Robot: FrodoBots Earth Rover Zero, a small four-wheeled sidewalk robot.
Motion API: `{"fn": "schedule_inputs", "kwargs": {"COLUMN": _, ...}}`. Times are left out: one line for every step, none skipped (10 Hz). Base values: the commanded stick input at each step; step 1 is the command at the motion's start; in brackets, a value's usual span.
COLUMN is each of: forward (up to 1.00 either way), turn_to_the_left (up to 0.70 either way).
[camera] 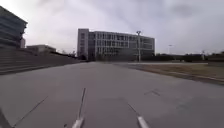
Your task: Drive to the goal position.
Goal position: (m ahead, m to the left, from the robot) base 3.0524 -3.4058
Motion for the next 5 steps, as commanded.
{"fn": "schedule_inputs", "kwargs": {"forward": 0.7, "turn_to_the_left": 0.0}}
{"fn": "schedule_inputs", "kwargs": {"forward": 0.7, "turn_to_the_left": 0.0}}
{"fn": "schedule_inputs", "kwargs": {"forward": 0.7, "turn_to_the_left": 0.0}}
{"fn": "schedule_inputs", "kwargs": {"forward": 0.7, "turn_to_the_left": 0.0}}
{"fn": "schedule_inputs", "kwargs": {"forward": 0.7, "turn_to_the_left": 0.03}}
